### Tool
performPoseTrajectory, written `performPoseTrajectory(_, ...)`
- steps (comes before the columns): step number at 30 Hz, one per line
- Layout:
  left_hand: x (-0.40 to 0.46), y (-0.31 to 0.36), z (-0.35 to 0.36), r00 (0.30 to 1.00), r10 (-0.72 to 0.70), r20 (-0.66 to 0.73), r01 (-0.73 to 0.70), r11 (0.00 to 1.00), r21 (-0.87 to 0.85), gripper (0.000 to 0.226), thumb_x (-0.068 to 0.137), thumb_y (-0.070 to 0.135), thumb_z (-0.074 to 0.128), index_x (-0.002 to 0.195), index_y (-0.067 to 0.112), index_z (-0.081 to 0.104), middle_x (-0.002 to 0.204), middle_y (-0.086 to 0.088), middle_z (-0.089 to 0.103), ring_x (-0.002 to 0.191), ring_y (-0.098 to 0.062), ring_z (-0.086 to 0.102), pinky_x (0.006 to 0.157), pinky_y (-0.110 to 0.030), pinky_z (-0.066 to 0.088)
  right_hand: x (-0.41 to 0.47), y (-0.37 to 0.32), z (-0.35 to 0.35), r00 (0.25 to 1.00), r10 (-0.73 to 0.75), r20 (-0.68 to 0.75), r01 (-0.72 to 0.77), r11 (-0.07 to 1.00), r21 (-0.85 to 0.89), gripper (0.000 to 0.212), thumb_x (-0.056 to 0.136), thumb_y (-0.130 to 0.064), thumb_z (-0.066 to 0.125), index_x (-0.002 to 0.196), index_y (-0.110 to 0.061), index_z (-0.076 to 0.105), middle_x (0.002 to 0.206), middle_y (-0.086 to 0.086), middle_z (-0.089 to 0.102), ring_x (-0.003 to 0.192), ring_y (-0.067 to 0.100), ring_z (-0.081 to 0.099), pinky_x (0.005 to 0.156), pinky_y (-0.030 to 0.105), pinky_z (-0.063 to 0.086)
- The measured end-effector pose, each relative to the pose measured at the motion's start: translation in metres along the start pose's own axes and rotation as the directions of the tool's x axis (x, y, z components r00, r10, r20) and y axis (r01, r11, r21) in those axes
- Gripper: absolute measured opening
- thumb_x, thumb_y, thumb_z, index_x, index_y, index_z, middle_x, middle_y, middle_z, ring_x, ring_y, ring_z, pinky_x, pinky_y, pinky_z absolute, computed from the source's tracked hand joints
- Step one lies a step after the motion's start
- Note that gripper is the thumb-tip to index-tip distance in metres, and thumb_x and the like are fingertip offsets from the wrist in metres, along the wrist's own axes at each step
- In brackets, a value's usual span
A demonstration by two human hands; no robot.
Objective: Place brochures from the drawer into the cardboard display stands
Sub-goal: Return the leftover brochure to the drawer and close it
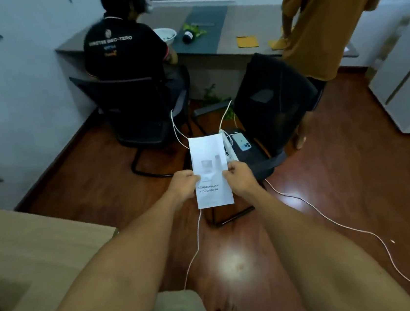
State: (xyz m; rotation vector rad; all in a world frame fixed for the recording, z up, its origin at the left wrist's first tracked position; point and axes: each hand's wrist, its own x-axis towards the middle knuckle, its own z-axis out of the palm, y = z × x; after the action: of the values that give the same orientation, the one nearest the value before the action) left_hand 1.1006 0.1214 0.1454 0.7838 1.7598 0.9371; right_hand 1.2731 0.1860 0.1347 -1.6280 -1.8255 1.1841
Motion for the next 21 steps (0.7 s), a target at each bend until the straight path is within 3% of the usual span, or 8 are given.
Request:
performPoseTrajectory(4,0.027,0.018,-0.013,0.998,-0.020,-0.063,0.017,0.999,-0.045,0.014,0.094,0.004,0.055,0.081,0.006,0.061,0.086,-0.014,0.062,0.076,-0.023,0.060,0.068,-0.033,0.046,0.048,-0.020,0.009,0.995,-0.060,0.077,0.062,0.998,-0.016,0.020,0.096,-0.012,0.056,0.086,0.004,0.059,0.077,0.013,0.059,0.070,0.020,0.052,0.065,0.036,0.045)
performPoseTrajectory(9,0.073,0.028,-0.036,0.989,-0.040,-0.144,0.031,0.998,-0.059,0.016,0.096,0.003,0.055,0.082,0.006,0.062,0.075,-0.007,0.060,0.067,-0.017,0.057,0.062,-0.028,0.047,0.099,-0.043,0.028,0.987,-0.097,0.128,0.098,0.995,-0.003,0.017,0.098,-0.015,0.054,0.096,0.001,0.062,0.093,0.015,0.068,0.083,0.027,0.063,0.077,0.044,0.054)
performPoseTrajectory(13,0.118,0.037,-0.067,0.980,-0.036,-0.197,0.030,0.999,-0.031,0.021,0.097,0.003,0.055,0.077,0.005,0.060,0.066,-0.003,0.057,0.054,-0.011,0.052,0.047,-0.018,0.043,0.152,-0.069,0.053,0.976,-0.108,0.188,0.110,0.994,0.001,0.015,0.097,-0.017,0.055,0.096,-0.005,0.063,0.096,0.014,0.070,0.087,0.028,0.067,0.081,0.046,0.056)
performPoseTrajectory(18,0.179,0.043,-0.130,0.967,-0.075,-0.244,0.055,0.995,-0.088,0.012,0.094,0.005,0.056,0.082,0.005,0.059,0.075,-0.009,0.058,0.068,-0.021,0.053,0.061,-0.029,0.042,0.227,-0.121,0.108,0.951,-0.158,0.265,0.175,0.984,-0.041,0.015,0.096,-0.013,0.054,0.085,-0.006,0.062,0.085,0.009,0.067,0.077,0.024,0.061,0.068,0.035,0.050)
performPoseTrajectory(21,0.216,0.042,-0.178,0.955,-0.116,-0.273,0.076,0.986,-0.151,0.009,0.094,0.007,0.056,0.092,0.004,0.064,0.082,-0.010,0.060,0.071,-0.020,0.054,0.066,-0.030,0.042,0.272,-0.155,0.152,0.934,-0.164,0.317,0.194,0.979,-0.068,0.016,0.092,-0.015,0.054,0.079,-0.009,0.062,0.081,0.010,0.068,0.076,0.027,0.064,0.066,0.036,0.052)
